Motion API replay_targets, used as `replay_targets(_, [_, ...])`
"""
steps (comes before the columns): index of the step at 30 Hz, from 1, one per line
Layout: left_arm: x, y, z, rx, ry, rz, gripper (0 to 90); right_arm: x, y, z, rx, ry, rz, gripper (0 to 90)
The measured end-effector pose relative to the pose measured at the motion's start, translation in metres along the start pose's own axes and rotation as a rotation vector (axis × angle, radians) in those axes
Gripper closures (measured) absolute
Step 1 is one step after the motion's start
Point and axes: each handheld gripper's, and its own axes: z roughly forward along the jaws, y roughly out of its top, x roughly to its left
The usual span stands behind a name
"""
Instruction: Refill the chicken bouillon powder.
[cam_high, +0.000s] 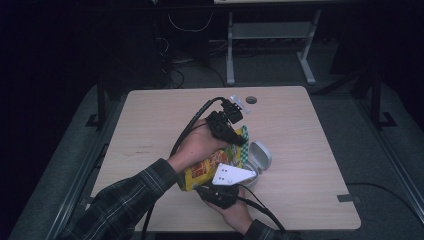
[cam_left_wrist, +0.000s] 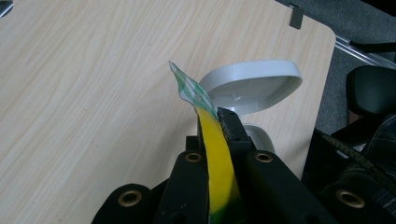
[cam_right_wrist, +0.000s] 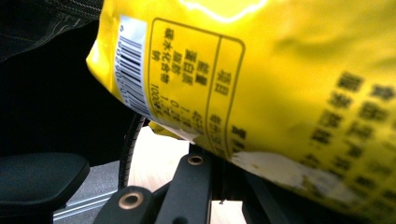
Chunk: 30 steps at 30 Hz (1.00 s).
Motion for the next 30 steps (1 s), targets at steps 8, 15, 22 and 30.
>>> replay_targets(8, [-0.0007,0.0009,0.0008,0.000,0.000,0.001,89.5,-0.0001,-0.0003,-0.0008,-0.001,-0.002,0.007,90.0])
replay_targets(15, [-0.0006,0.0007,0.0008,0.001,0.001,0.001,89.5,-0.0001,-0.0003,-0.0007,-0.001,0.000,0.008,90.0])
replay_targets(22, [-0.0003,0.0007,0.0010,0.003,0.002,0.001,89.5,-0.0003,-0.0004,-0.0005,-0.002,0.001,0.008,90.0])
replay_targets(30, [-0.0004,0.0009,0.0015,0.002,0.002,-0.004,89.5,-0.0006,-0.0005,-0.0006,-0.002,0.001,0.009,90.0])
